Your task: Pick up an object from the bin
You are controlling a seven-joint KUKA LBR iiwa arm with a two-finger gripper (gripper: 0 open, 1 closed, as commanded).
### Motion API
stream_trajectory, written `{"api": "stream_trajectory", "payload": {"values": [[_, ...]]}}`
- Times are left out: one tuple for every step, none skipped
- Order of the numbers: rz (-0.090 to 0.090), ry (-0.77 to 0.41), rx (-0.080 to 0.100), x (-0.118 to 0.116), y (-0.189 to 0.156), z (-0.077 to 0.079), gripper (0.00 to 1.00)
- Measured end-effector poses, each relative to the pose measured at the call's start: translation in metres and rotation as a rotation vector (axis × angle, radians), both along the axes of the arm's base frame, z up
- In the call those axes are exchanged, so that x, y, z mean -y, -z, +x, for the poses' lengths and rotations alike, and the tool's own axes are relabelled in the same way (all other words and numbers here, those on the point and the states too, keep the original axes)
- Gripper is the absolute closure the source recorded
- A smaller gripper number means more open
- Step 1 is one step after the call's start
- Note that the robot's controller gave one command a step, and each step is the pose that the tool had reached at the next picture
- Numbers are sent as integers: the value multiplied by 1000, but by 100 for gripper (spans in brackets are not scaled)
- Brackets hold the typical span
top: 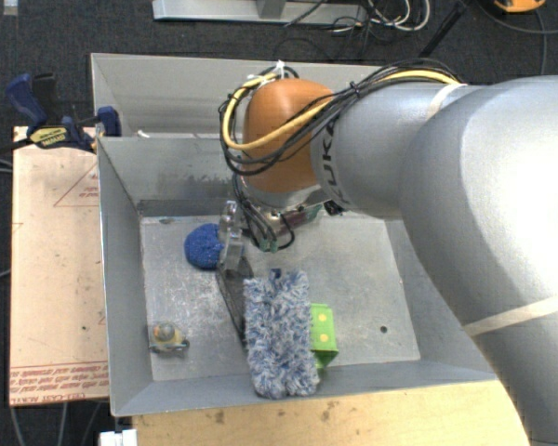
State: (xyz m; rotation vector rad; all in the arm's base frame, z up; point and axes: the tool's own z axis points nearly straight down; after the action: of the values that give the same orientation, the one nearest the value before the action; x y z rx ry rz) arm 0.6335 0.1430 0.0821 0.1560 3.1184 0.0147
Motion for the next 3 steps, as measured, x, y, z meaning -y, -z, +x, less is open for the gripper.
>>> {"api": "stream_trajectory", "payload": {"values": [[-4,0,-8,2,8,-4,0],[-4,1,-8,2,8,-4,0],[-7,14,-8,-12,8,-6,0]]}}
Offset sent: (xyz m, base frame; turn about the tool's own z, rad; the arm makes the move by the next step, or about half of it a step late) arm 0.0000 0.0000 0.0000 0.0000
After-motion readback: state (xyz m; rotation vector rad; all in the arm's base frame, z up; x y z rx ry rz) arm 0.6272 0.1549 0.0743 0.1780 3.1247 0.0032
